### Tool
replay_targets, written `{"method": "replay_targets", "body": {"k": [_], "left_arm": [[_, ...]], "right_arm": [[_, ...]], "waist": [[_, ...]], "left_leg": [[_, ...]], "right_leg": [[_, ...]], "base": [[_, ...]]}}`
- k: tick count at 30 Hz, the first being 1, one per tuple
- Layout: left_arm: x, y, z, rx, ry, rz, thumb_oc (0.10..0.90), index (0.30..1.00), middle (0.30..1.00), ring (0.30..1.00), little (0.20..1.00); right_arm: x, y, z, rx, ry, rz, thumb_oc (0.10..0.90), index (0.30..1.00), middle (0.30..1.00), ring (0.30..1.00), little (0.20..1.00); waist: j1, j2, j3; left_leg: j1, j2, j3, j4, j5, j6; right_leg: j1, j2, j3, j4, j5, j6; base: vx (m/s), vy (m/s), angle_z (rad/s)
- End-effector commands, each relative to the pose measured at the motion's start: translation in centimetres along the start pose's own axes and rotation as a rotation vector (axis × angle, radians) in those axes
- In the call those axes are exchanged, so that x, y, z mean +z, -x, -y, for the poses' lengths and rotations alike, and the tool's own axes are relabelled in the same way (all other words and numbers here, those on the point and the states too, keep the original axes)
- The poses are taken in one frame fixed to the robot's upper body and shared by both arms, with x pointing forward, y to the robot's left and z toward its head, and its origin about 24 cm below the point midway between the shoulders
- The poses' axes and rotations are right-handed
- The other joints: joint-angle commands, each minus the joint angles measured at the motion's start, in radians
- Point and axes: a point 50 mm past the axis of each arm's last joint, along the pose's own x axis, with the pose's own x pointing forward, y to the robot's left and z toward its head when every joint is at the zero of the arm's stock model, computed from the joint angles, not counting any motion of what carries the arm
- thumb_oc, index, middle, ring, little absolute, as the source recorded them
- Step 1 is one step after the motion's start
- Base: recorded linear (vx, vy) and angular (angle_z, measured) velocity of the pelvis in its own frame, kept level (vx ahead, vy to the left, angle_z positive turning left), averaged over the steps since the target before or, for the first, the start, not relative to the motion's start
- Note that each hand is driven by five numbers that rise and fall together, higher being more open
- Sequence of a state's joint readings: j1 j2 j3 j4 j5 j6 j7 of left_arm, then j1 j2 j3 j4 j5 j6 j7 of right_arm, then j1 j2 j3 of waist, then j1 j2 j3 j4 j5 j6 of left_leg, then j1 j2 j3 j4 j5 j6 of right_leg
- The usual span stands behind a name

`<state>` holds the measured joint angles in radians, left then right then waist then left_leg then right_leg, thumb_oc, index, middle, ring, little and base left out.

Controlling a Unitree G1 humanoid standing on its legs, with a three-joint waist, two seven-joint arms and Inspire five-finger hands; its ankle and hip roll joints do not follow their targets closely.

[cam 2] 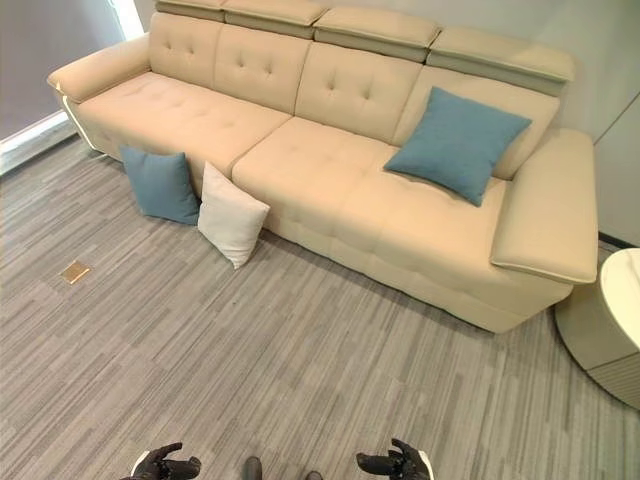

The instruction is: Pick up all the scattered cushions and arrange them neatly on the sofa.

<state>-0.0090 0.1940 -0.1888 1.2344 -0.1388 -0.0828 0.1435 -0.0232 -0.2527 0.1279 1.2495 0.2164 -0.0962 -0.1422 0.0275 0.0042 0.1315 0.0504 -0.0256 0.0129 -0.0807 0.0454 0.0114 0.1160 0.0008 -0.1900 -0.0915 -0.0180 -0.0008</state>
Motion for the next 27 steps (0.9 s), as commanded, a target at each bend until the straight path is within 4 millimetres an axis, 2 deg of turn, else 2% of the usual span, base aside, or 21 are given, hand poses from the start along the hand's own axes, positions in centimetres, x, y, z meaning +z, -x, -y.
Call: {"method": "replay_targets", "body": {"k": [1,20,26,27], "left_arm": [[3.1,-0.5,-0.1,0.019,-0.056,0.106,0.800,0.900,0.900,0.900,0.900],[2.2,-0.4,0.2,0.026,-0.048,0.059,0.800,0.900,0.900,0.900,0.900],[2.6,-0.4,0.6,0.016,-0.053,0.067,0.800,0.900,0.900,0.900,0.900],[2.9,-0.5,0.6,0.016,-0.052,0.075,0.800,0.900,0.900,0.900,0.900]], "right_arm": [[1.5,-0.3,0.9,-0.042,0.042,0.054,0.800,0.900,0.900,0.900,0.900],[2.5,-0.4,0.7,-0.040,0.079,0.088,0.800,0.900,0.900,0.900,0.900],[3.2,-0.5,0.8,-0.053,0.073,0.111,0.800,0.900,0.900,0.900,0.900],[3.3,-0.5,1.0,-0.063,0.067,0.114,0.800,0.900,0.900,0.900,0.900]], "waist": [[0.006,-0.010,-0.002],[0.031,-0.018,0.021],[0.040,-0.033,0.044],[0.040,-0.039,0.052]], "left_leg": [[-0.003,0.036,-0.008,-0.007,-0.033,-0.071],[-0.020,0.043,-0.067,-0.001,-0.009,-0.077],[-0.097,0.033,-0.071,0.085,-0.019,-0.085],[-0.122,0.025,-0.053,0.122,-0.023,-0.084]], "right_leg": [[-0.022,-0.084,-0.037,0.004,0.024,0.128],[-0.013,-0.062,-0.078,0.004,-0.002,0.098],[-0.024,-0.068,-0.110,0.004,-0.003,0.088],[-0.026,-0.076,-0.124,0.004,-0.002,0.087]], "base": [[0.00,0.000,0.00],[0.00,-0.047,0.12],[-0.03,-0.034,0.28],[-0.04,0.007,0.20]]}}
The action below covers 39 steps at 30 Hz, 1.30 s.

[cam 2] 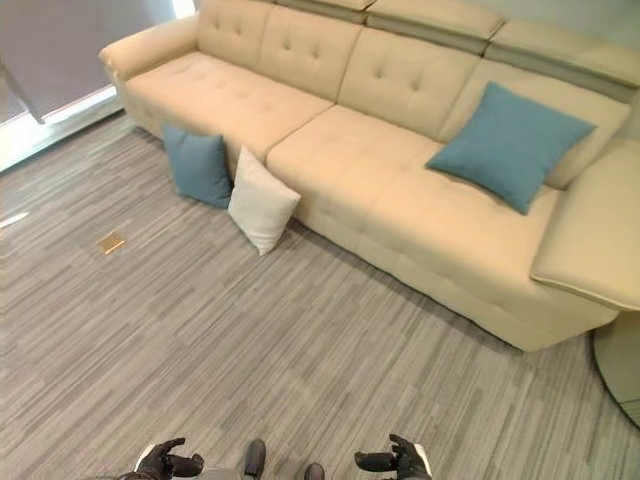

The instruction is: Pick up all the scattered cushions and arrange them neatly on the sofa.

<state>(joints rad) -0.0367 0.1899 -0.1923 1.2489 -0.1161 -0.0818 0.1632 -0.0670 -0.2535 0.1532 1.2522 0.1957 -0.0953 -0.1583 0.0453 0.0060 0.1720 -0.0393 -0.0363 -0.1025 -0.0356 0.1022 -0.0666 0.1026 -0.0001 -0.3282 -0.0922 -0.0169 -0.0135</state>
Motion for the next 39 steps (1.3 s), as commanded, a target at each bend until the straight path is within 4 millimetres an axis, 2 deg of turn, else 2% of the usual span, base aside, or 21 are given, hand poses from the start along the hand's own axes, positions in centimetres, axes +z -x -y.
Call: {"method": "replay_targets", "body": {"k": [1,2,3,7,13,14,16,18,19,20,21,22,24,27,29,32,33,34,35,36,39], "left_arm": [[2.3,-0.3,0.6,0.001,-0.024,0.068,0.800,0.900,0.900,0.900,0.900],[2.3,-0.3,0.6,0.001,-0.024,0.068,0.800,0.900,0.900,0.900,0.900],[2.6,-0.3,0.8,0.000,-0.019,0.079,0.800,0.900,0.900,0.900,0.900],[2.3,-0.3,0.5,0.009,0.004,0.065,0.800,0.900,0.900,0.900,0.900],[1.5,-0.3,-0.2,0.025,0.012,0.038,0.800,0.900,0.900,0.900,0.900],[1.4,-0.3,-0.4,0.029,0.014,0.038,0.800,0.900,0.900,0.900,0.900],[1.3,-0.3,-0.9,0.045,0.031,0.032,0.800,0.900,0.900,0.900,0.900],[1.3,-0.3,-0.9,0.045,0.031,0.033,0.800,0.900,0.900,0.900,0.900],[1.6,-0.4,-1.4,0.057,0.038,0.042,0.800,0.900,0.900,0.900,0.900],[1.7,-0.4,-1.5,0.061,0.038,0.043,0.800,0.900,0.900,0.900,0.900],[1.7,-0.4,-1.5,0.061,0.038,0.043,0.800,0.900,0.900,0.900,0.900],[1.9,-0.5,-1.5,0.060,0.038,0.051,0.800,0.900,0.900,0.900,0.900],[1.9,-0.5,-1.5,0.060,0.038,0.051,0.800,0.900,0.900,0.900,0.900],[0.5,-0.4,-2.0,0.078,0.127,-0.006,0.800,0.900,0.900,0.900,0.900],[0.5,-0.4,-2.0,0.077,0.128,-0.006,0.800,0.900,0.900,0.900,0.900],[-1.1,0.0,-1.6,0.067,0.131,-0.060,0.800,0.900,0.900,0.900,0.900],[-1.2,0.0,-1.3,0.057,0.121,-0.062,0.800,0.900,0.900,0.900,0.900],[-1.2,0.0,-1.3,0.057,0.121,-0.062,0.800,0.900,0.900,0.900,0.900],[-0.3,-0.2,-1.3,0.049,0.120,-0.034,0.800,0.900,0.900,0.900,0.900],[0.4,-0.3,-1.3,0.051,0.128,-0.011,0.800,0.900,0.900,0.900,0.900],[1.3,-0.4,-1.2,0.048,0.132,0.019,0.800,0.900,0.900,0.900,0.900]], "right_arm": [[1.5,-0.3,1.5,-0.069,0.020,0.068,0.800,0.900,0.900,0.900,0.900],[1.5,-0.3,1.5,-0.069,0.020,0.068,0.800,0.900,0.900,0.900,0.900],[1.6,-0.3,1.7,-0.078,0.016,0.065,0.800,0.900,0.900,0.900,0.900],[1.3,-0.3,1.2,-0.064,0.028,0.045,0.800,0.900,0.900,0.900,0.900],[1.1,-0.2,0.0,-0.032,0.044,0.038,0.800,0.900,0.900,0.900,0.900],[1.2,-0.2,-0.1,-0.023,0.044,0.037,0.800,0.900,0.900,0.900,0.900],[1.6,-0.2,-0.3,-0.016,0.062,0.043,0.800,0.900,0.900,0.900,0.900],[1.6,-0.2,-0.3,-0.016,0.062,0.043,0.800,0.900,0.900,0.900,0.900],[2.0,-0.2,-0.7,-0.002,0.069,0.060,0.800,0.900,0.900,0.900,0.900],[2.3,-0.2,-0.8,0.001,0.067,0.070,0.800,0.900,0.900,0.900,0.900],[2.3,-0.2,-0.8,0.001,0.067,0.070,0.800,0.900,0.900,0.900,0.900],[2.6,-0.3,-0.8,0.009,0.064,0.084,0.800,0.900,0.900,0.900,0.900],[2.6,-0.3,-0.8,0.009,0.064,0.084,0.800,0.900,0.900,0.900,0.900],[2.9,-0.3,-0.8,0.012,0.041,0.093,0.800,0.900,0.900,0.900,0.900],[2.9,-0.3,-0.8,0.012,0.041,0.093,0.800,0.900,0.900,0.900,0.900],[1.8,-0.2,-0.5,0.004,0.021,0.063,0.800,0.900,0.900,0.900,0.900],[1.4,-0.1,-0.3,0.000,-0.005,0.057,0.800,0.900,0.900,0.900,0.900],[1.4,-0.1,-0.3,0.000,-0.005,0.057,0.800,0.900,0.900,0.900,0.900],[1.8,-0.1,-0.3,-0.002,-0.025,0.069,0.800,0.900,0.900,0.900,0.900],[2.1,-0.2,-0.3,-0.003,-0.036,0.077,0.800,0.900,0.900,0.900,0.900],[2.1,-0.2,-0.3,-0.003,-0.043,0.067,0.800,0.900,0.900,0.900,0.900]], "waist": [[0.016,-0.043,0.013],[0.016,-0.043,0.012],[0.009,-0.044,0.012],[0.015,-0.051,0.005],[0.032,-0.064,-0.001],[0.035,-0.062,0.001],[0.036,-0.052,0.023],[0.036,-0.053,0.023],[0.028,-0.037,0.038],[0.022,-0.032,0.040],[0.022,-0.032,0.039],[0.009,-0.034,0.040],[0.007,-0.033,0.042],[-0.015,-0.051,0.044],[-0.016,-0.049,0.046],[-0.022,-0.052,0.016],[-0.028,-0.048,0.010],[-0.028,-0.048,0.010],[-0.025,-0.062,0.027],[-0.013,-0.083,0.048],[0.001,-0.096,0.059]], "left_leg": [[-0.052,0.035,0.094,0.096,-0.084,-0.005],[-0.055,0.034,0.093,0.099,-0.085,-0.005],[-0.078,0.048,0.189,0.120,-0.089,0.003],[-0.069,0.057,0.260,0.129,-0.119,0.024],[-0.035,0.027,0.237,0.093,-0.143,0.064],[-0.024,0.018,0.229,0.082,-0.149,0.074],[0.004,-0.004,0.209,0.063,-0.155,0.105],[0.004,-0.005,0.210,0.063,-0.155,0.105],[0.010,-0.005,0.175,0.056,-0.155,0.119],[0.024,-0.009,0.155,0.049,-0.157,0.121],[0.024,-0.009,0.155,0.049,-0.157,0.121],[0.067,-0.029,0.102,0.021,-0.160,0.119],[0.071,-0.028,0.101,0.020,-0.161,0.119],[0.140,-0.059,0.026,0.004,-0.192,0.110],[0.143,-0.058,0.024,0.005,-0.194,0.110],[0.182,-0.058,-0.005,0.030,-0.232,0.093],[0.168,-0.044,0.004,0.109,-0.218,0.053],[0.168,-0.044,0.004,0.109,-0.218,0.053],[0.080,-0.029,0.053,0.288,-0.173,0.006],[-0.013,-0.008,0.114,0.446,-0.136,-0.006],[-0.091,0.013,0.163,0.490,-0.149,0.015]], "right_leg": [[-0.016,-0.081,0.000,0.005,-0.003,0.100],[-0.017,-0.081,0.000,0.005,-0.003,0.100],[-0.021,-0.092,-0.024,0.005,-0.003,0.102],[-0.011,-0.095,-0.037,0.005,-0.006,0.110],[-0.024,-0.126,-0.026,0.094,-0.016,0.129],[-0.046,-0.143,-0.021,0.145,-0.015,0.139],[-0.127,-0.203,0.010,0.329,0.046,0.173],[-0.128,-0.204,0.010,0.331,0.045,0.173],[-0.201,-0.194,0.058,0.446,0.062,0.167],[-0.224,-0.167,0.092,0.467,0.046,0.154],[-0.225,-0.167,0.092,0.467,0.046,0.154],[-0.249,-0.093,0.142,0.386,0.000,0.132],[-0.244,-0.092,0.140,0.384,0.000,0.132],[-0.314,-0.059,0.131,0.208,0.076,0.143],[-0.310,-0.058,0.129,0.207,0.076,0.143],[-0.270,-0.037,0.144,0.187,0.060,0.113],[-0.234,-0.028,0.132,0.166,0.051,0.100],[-0.234,-0.028,0.132,0.166,0.051,0.100],[-0.186,-0.033,0.125,0.133,0.049,0.086],[-0.147,-0.044,0.117,0.113,0.038,0.069],[-0.112,-0.047,0.113,0.095,0.020,0.062]], "base": [[-0.04,0.007,0.08],[-0.04,0.048,0.37],[-0.02,0.042,0.52],[0.09,0.090,0.62],[0.09,0.159,0.03],[0.08,0.256,0.03],[0.08,0.296,-0.11],[0.03,0.110,-0.09],[0.08,0.174,0.14],[0.08,0.174,0.21],[0.26,0.076,0.43],[0.22,0.035,0.45],[0.18,0.007,0.50],[0.43,-0.031,0.45],[0.20,-0.016,0.48],[0.36,-0.084,0.62],[0.30,-0.105,0.62],[0.28,-0.157,0.61],[0.18,-0.158,0.61],[0.24,-0.191,0.60],[0.11,-0.059,0.14]]}}
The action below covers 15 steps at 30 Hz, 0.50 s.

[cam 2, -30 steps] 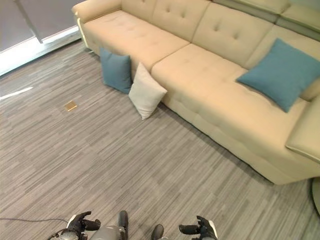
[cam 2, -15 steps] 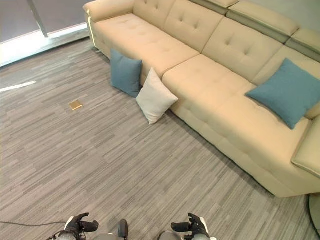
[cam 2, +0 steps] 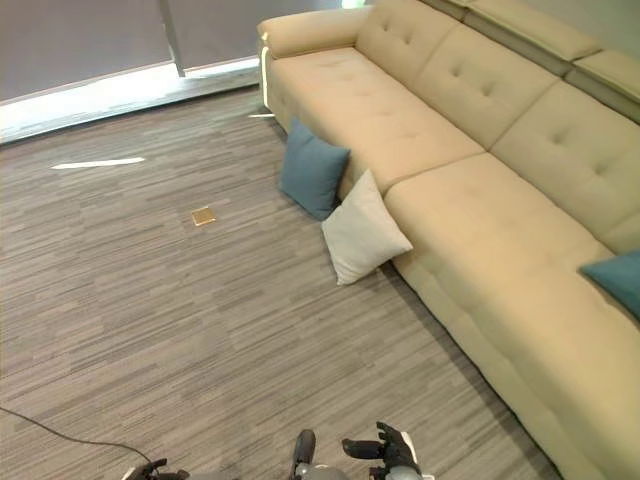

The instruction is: Pick up all the scattered cushions and arrange them neatly on the sofa.

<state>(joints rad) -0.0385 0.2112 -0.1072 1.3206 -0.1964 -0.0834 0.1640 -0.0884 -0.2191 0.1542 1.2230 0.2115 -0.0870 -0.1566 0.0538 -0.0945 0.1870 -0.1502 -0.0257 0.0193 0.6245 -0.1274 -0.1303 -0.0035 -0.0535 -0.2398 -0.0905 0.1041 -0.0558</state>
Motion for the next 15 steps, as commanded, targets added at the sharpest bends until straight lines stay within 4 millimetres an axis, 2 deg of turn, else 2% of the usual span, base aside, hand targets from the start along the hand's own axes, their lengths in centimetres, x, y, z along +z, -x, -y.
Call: {"method": "replay_targets", "body": {"k": [1,2,3,5,6,8,9,13,14,15], "left_arm": [[2.9,-0.1,1.0,-0.028,-0.003,0.105,0.800,0.900,0.900,0.900,0.900],[3.3,-0.2,1.0,-0.032,-0.010,0.119,0.800,0.900,0.900,0.900,0.900],[3.3,-0.1,1.0,-0.034,-0.012,0.120,0.800,0.900,0.900,0.900,0.900],[3.2,-0.2,0.7,-0.024,0.000,0.118,0.800,0.900,0.900,0.900,0.900],[3.2,-0.2,0.7,-0.024,0.000,0.118,0.800,0.900,0.900,0.900,0.900],[2.8,-0.2,0.3,-0.011,0.016,0.108,0.800,0.900,0.900,0.900,0.900],[1.5,-0.1,0.1,-0.005,0.028,0.061,0.800,0.900,0.900,0.900,0.900],[1.0,-0.1,0.0,-0.003,0.032,0.044,0.800,0.900,0.900,0.900,0.900],[0.3,0.0,-0.5,0.012,0.025,0.021,0.800,0.900,0.900,0.900,0.900],[0.4,-0.1,-0.7,0.016,0.022,0.024,0.800,0.900,0.900,0.900,0.900]], "right_arm": [[0.7,-0.2,1.3,-0.042,-0.009,0.033,0.800,0.900,0.900,0.900,0.900],[0.6,-0.2,1.2,-0.039,-0.009,0.029,0.800,0.900,0.900,0.900,0.900],[0.1,-0.1,1.1,-0.042,-0.003,0.015,0.800,0.900,0.900,0.900,0.900],[-0.3,0.0,1.1,-0.043,-0.007,0.004,0.800,0.900,0.900,0.900,0.900],[-0.3,0.0,1.1,-0.043,-0.007,0.004,0.800,0.900,0.900,0.900,0.900],[-0.3,0.0,0.9,-0.047,-0.007,0.003,0.800,0.900,0.900,0.900,0.900],[-0.9,0.2,0.7,-0.039,-0.005,-0.015,0.800,0.900,0.900,0.900,0.900],[-1.1,0.2,0.6,-0.038,-0.003,-0.018,0.800,0.900,0.900,0.900,0.900],[-1.1,0.3,0.0,-0.016,0.012,-0.019,0.800,0.900,0.900,0.900,0.900],[-0.9,0.2,0.0,-0.009,0.017,-0.015,0.800,0.900,0.900,0.900,0.900]], "waist": [[-0.007,0.005,0.044],[0.005,-0.006,0.043],[0.015,-0.007,0.032],[0.031,0.004,0.026],[0.032,0.002,0.028],[0.063,0.001,0.033],[0.065,0.003,0.009],[0.068,0.000,0.002],[0.070,-0.005,-0.009],[0.067,0.000,-0.005]], "left_leg": [[0.020,0.003,0.041,-0.170,0.080,0.079],[-0.032,0.000,0.060,-0.235,0.053,0.101],[-0.070,0.002,0.073,-0.360,0.066,0.111],[-0.105,0.012,0.062,-0.473,0.149,0.100],[-0.098,0.009,0.063,-0.480,0.152,0.100],[-0.153,0.015,0.034,-0.532,0.222,0.081],[-0.113,0.008,0.020,-0.573,0.215,0.098],[-0.103,0.002,0.022,-0.569,0.211,0.104],[-0.033,-0.016,0.030,-0.587,0.177,0.135],[-0.011,-0.021,0.032,-0.588,0.165,0.148]], "right_leg": [[-0.006,0.007,0.025,0.094,-0.101,0.104],[0.021,0.006,0.028,0.080,-0.121,0.108],[0.047,0.017,0.027,0.063,-0.146,0.116],[0.078,0.041,0.040,0.052,-0.168,0.117],[0.081,0.039,0.040,0.052,-0.170,0.117],[0.121,0.057,0.068,0.057,-0.193,0.116],[0.130,0.057,0.080,0.083,-0.209,0.126],[0.134,0.046,0.082,0.103,-0.213,0.136],[0.085,0.004,0.091,0.262,-0.180,0.178],[0.054,-0.012,0.090,0.338,-0.152,0.196]], "base": [[0.23,-0.029,-0.03],[0.38,0.012,0.06],[0.48,0.042,0.13],[0.31,0.069,0.18],[0.21,0.054,0.13],[0.40,0.161,-0.17],[0.40,0.199,-0.30],[0.19,0.147,-0.49],[0.33,0.302,-0.19],[0.39,0.369,-0.20]]}}
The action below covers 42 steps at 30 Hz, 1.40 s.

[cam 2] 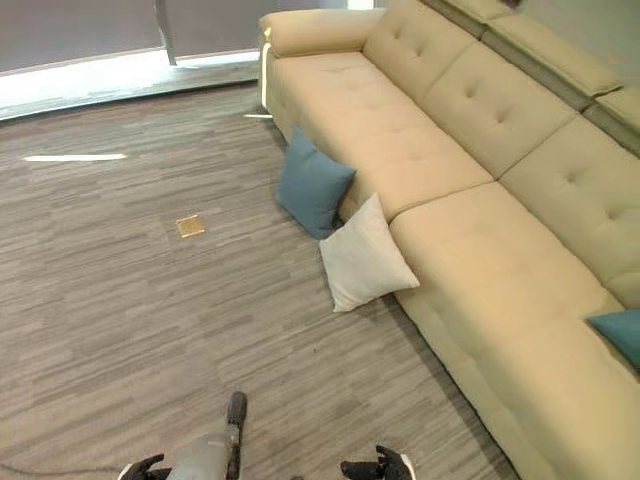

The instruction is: Pick up all the scattered cushions and arrange them neatly on the sofa.

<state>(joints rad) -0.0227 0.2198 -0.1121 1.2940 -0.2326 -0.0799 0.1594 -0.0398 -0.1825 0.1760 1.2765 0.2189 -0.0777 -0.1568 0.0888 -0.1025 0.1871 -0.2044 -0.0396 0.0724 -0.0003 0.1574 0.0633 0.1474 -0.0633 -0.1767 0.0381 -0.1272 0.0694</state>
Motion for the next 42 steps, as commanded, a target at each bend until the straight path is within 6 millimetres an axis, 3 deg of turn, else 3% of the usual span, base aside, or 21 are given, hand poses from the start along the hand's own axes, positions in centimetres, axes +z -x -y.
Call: {"method": "replay_targets", "body": {"k": [1,4,5,7,11,12,13,14,16,17,18,20,24,27,29,31,32,34,36,40,42], "left_arm": [[0.7,-0.1,-0.5,0.018,-0.011,0.029,0.800,0.900,0.900,0.900,0.900],[1.1,-0.2,-0.7,0.020,-0.022,0.043,0.800,0.900,0.900,0.900,0.900],[1.5,-0.2,-0.7,0.015,-0.027,0.055,0.800,0.900,0.900,0.900,0.900],[1.7,-0.2,-0.6,0.007,-0.033,0.061,0.800,0.900,0.900,0.900,0.900],[1.8,-0.2,-0.2,-0.009,-0.053,0.064,0.800,0.900,0.900,0.900,0.900],[2.3,-0.3,0.1,-0.017,-0.069,0.079,0.800,0.900,0.900,0.900,0.900],[2.3,-0.3,0.1,-0.017,-0.069,0.079,0.800,0.900,0.900,0.900,0.900],[2.6,-0.3,0.2,-0.023,-0.082,0.090,0.800,0.900,0.900,0.900,0.900],[2.5,-0.3,0.2,-0.023,-0.082,0.090,0.800,0.900,0.900,0.900,0.900],[2.0,-0.2,0.9,-0.038,-0.093,0.076,0.800,0.900,0.900,0.900,0.900],[1.9,-0.1,1.1,-0.046,-0.090,0.072,0.800,0.900,0.900,0.900,0.900],[2.4,-0.1,1.6,-0.063,-0.096,0.089,0.800,0.900,0.900,0.900,0.900],[3.3,-0.1,2.1,-0.077,-0.094,0.116,0.800,0.900,0.900,0.900,0.900],[3.2,-0.1,2.2,-0.076,-0.082,0.111,0.800,0.900,0.900,0.900,0.900],[2.9,-0.1,2.0,-0.071,-0.077,0.101,0.800,0.900,0.900,0.900,0.900],[2.8,-0.1,1.9,-0.069,-0.077,0.099,0.800,0.900,0.900,0.900,0.900],[2.9,-0.1,1.7,-0.063,-0.078,0.104,0.800,0.900,0.900,0.900,0.900],[2.8,-0.1,1.7,-0.062,-0.078,0.104,0.800,0.900,0.900,0.900,0.900],[3.0,-0.1,1.5,-0.053,-0.070,0.112,0.800,0.900,0.900,0.900,0.900],[2.3,-0.1,1.5,-0.058,-0.074,0.087,0.800,0.900,0.900,0.900,0.900],[2.2,-0.1,1.3,-0.067,-0.118,0.079,0.800,0.900,0.900,0.900,0.900]], "right_arm": [[2.8,-0.3,1.1,-0.033,0.006,0.106,0.800,0.900,0.900,0.900,0.900],[3.6,-0.3,1.0,-0.031,0.016,0.130,0.800,0.900,0.900,0.900,0.900],[3.9,-0.3,0.9,-0.028,0.026,0.145,0.800,0.900,0.900,0.900,0.900],[4.2,-0.4,1.0,-0.027,0.028,0.150,0.800,0.900,0.900,0.900,0.900],[4.7,-0.4,1.1,-0.031,0.044,0.169,0.800,0.900,0.900,0.900,0.900],[5.1,-0.4,1.3,-0.035,0.051,0.173,0.800,0.900,0.900,0.900,0.900],[5.1,-0.4,1.3,-0.035,0.051,0.173,0.800,0.900,0.900,0.900,0.900],[4.6,-0.4,1.6,-0.040,0.052,0.156,0.800,0.900,0.900,0.900,0.900],[4.5,-0.4,1.6,-0.041,0.052,0.156,0.800,0.900,0.900,0.900,0.900],[3.2,-0.4,1.7,-0.044,0.050,0.119,0.800,0.900,0.900,0.900,0.900],[3.0,-0.4,1.9,-0.048,0.040,0.113,0.800,0.900,0.900,0.900,0.900],[3.0,-0.4,2.2,-0.061,0.011,0.118,0.800,0.900,0.900,0.900,0.900],[3.6,-0.4,2.7,-0.076,-0.008,0.132,0.800,0.900,0.900,0.900,0.900],[3.6,-0.4,2.8,-0.078,-0.014,0.132,0.800,0.900,0.900,0.900,0.900],[3.6,-0.4,2.9,-0.081,0.001,0.135,0.800,0.900,0.900,0.900,0.900],[3.6,-0.4,2.9,-0.082,0.005,0.138,0.800,0.900,0.900,0.900,0.900],[3.8,-0.4,2.8,-0.084,0.019,0.146,0.800,0.900,0.900,0.900,0.900],[3.8,-0.4,2.8,-0.084,0.019,0.145,0.800,0.900,0.900,0.900,0.900],[4.4,-0.4,2.8,-0.095,0.047,0.168,0.800,0.900,0.900,0.900,0.900],[4.2,-0.4,2.8,-0.093,0.043,0.163,0.800,0.900,0.900,0.900,0.900],[3.5,-0.4,2.3,-0.070,0.029,0.140,0.800,0.900,0.900,0.900,0.900]], "waist": [[0.027,0.015,0.001],[0.017,0.034,0.008],[0.002,0.053,0.014],[-0.008,0.059,0.017],[-0.024,0.062,0.025],[-0.052,0.055,0.032],[-0.052,0.055,0.033],[-0.071,0.048,0.031],[-0.071,0.050,0.033],[-0.080,0.044,0.008],[-0.080,0.043,0.002],[-0.085,0.033,0.009],[-0.067,0.017,0.046],[-0.055,0.012,0.047],[-0.037,0.010,0.041],[-0.031,0.016,0.038],[-0.010,0.027,0.036],[-0.010,0.026,0.039],[0.024,0.032,0.043],[0.024,0.032,0.022],[0.011,0.023,-0.012]], "left_leg": [[0.069,-0.007,-0.019,0.030,-0.132,-0.034],[0.109,-0.001,-0.013,0.021,-0.156,-0.018],[0.160,0.001,-0.018,0.003,-0.176,-0.009],[0.186,-0.001,-0.021,-0.008,-0.186,-0.009],[0.233,-0.008,-0.018,-0.021,-0.213,-0.014],[0.280,-0.021,-0.037,-0.026,-0.243,-0.024],[0.281,-0.020,-0.037,-0.026,-0.243,-0.024],[0.306,-0.032,-0.061,-0.022,-0.266,-0.026],[0.309,-0.030,-0.061,-0.022,-0.267,-0.026],[0.335,-0.029,-0.073,0.010,-0.311,-0.037],[0.329,-0.025,-0.072,0.045,-0.309,-0.054],[0.266,-0.008,-0.036,0.206,-0.276,-0.102],[0.115,0.038,0.004,0.468,-0.222,-0.120],[0.072,0.046,0.024,0.437,-0.240,-0.102],[0.042,0.039,0.020,0.285,-0.246,-0.090],[0.033,0.046,0.016,0.217,-0.210,-0.096],[-0.005,0.056,-0.014,0.123,-0.125,-0.110],[0.000,0.054,-0.013,0.119,-0.123,-0.110],[-0.056,0.052,-0.098,0.058,-0.059,-0.128],[-0.033,0.051,-0.099,0.049,-0.064,-0.120],[0.013,0.025,-0.084,0.058,-0.102,-0.087]], "right_leg": [[-0.135,-0.019,0.020,0.291,0.111,0.084],[-0.190,-0.049,-0.011,0.397,0.163,0.096],[-0.244,-0.061,-0.045,0.443,0.161,0.077],[-0.262,-0.060,-0.061,0.416,0.149,0.069],[-0.292,-0.054,-0.108,0.279,0.128,0.056],[-0.348,-0.043,-0.102,0.087,0.187,0.071],[-0.347,-0.043,-0.102,0.087,0.187,0.071],[-0.349,-0.020,-0.037,0.032,0.200,0.075],[-0.345,-0.019,-0.037,0.029,0.201,0.074],[-0.312,-0.002,-0.025,0.020,0.202,0.051],[-0.295,0.001,-0.033,0.009,0.200,0.044],[-0.249,-0.001,-0.046,-0.019,0.193,0.029],[-0.183,0.006,-0.058,-0.041,0.154,-0.014],[-0.159,0.006,-0.055,-0.040,0.131,-0.016],[-0.124,0.013,-0.047,-0.049,0.102,-0.005],[-0.108,0.021,-0.044,-0.053,0.092,-0.003],[-0.076,0.045,-0.028,-0.060,0.071,-0.005],[-0.073,0.043,-0.028,-0.061,0.070,-0.005],[-0.026,0.061,0.017,-0.046,0.032,-0.007],[-0.007,0.055,0.034,-0.038,0.017,0.003],[-0.027,0.017,0.060,0.052,0.022,0.030]], "base": [[0.19,0.201,-0.43],[0.17,0.132,-0.21],[0.35,0.184,-0.04],[0.23,0.089,-0.13],[0.24,-0.009,-0.04],[0.33,-0.047,-0.07],[0.55,-0.077,-0.11],[0.22,-0.031,-0.09],[0.28,-0.055,0.16],[0.44,-0.129,0.25],[0.52,-0.183,0.27],[0.19,-0.151,0.51],[0.11,-0.122,0.25],[0.16,-0.012,-0.11],[0.29,0.071,-0.06],[0.25,0.079,-0.14],[0.18,0.055,-0.17],[0.21,0.087,-0.23],[0.37,0.205,-0.50],[0.18,0.136,-0.65],[0.34,0.328,-0.21]]}}
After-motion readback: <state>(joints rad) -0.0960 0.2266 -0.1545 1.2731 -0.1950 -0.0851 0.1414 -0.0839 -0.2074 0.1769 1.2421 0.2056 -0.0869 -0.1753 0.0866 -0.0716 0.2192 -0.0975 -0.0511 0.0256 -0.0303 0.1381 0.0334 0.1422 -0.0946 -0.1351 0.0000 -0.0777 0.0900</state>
